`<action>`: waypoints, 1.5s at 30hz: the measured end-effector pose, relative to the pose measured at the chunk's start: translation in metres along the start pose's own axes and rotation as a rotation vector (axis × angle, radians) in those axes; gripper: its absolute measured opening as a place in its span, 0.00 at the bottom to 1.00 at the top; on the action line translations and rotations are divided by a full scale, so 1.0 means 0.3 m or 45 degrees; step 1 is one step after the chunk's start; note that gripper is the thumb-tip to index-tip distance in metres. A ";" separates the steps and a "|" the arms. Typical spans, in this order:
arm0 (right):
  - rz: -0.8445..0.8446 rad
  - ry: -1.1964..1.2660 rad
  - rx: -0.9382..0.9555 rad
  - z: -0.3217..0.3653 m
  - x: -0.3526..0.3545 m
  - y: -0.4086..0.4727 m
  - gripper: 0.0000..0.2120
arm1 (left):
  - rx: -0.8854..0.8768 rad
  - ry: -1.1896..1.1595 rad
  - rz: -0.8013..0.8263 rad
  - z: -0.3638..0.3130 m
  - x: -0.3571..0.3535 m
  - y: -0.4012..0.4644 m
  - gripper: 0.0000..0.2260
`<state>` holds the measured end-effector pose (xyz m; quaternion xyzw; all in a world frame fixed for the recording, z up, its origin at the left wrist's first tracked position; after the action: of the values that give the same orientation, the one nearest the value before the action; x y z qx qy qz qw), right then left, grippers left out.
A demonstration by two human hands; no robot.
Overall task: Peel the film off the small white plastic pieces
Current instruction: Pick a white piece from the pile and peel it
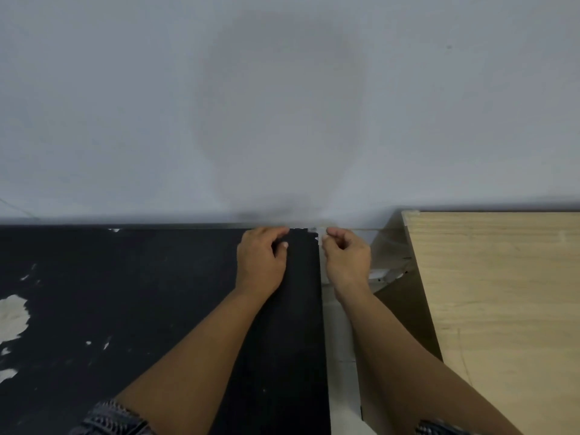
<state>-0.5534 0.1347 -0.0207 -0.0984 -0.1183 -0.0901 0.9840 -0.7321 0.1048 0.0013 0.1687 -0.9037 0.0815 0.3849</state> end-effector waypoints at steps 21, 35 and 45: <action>0.028 -0.035 -0.089 -0.062 -0.048 0.079 0.07 | -0.046 0.154 0.239 -0.055 -0.168 0.178 0.09; 0.068 -0.037 -0.098 -0.071 -0.047 0.064 0.04 | 0.111 0.117 0.375 -0.049 -0.168 0.199 0.07; 0.142 -0.319 -0.049 -0.028 -0.029 0.056 0.11 | -0.151 0.175 0.351 -0.065 -0.152 0.164 0.11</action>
<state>-0.5565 0.1503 -0.0339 -0.1340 -0.2327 -0.0243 0.9630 -0.7077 0.1669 -0.0190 0.0142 -0.8931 0.0914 0.4402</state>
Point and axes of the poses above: each hand's wrist, its own y-axis towards the middle knuckle, its own x-axis out of the back of the hand, z = x × y, the point moved 6 cm from there along y, towards the middle knuckle, and after that the axes turned 8 degrees about x, right-handed, at the moved point
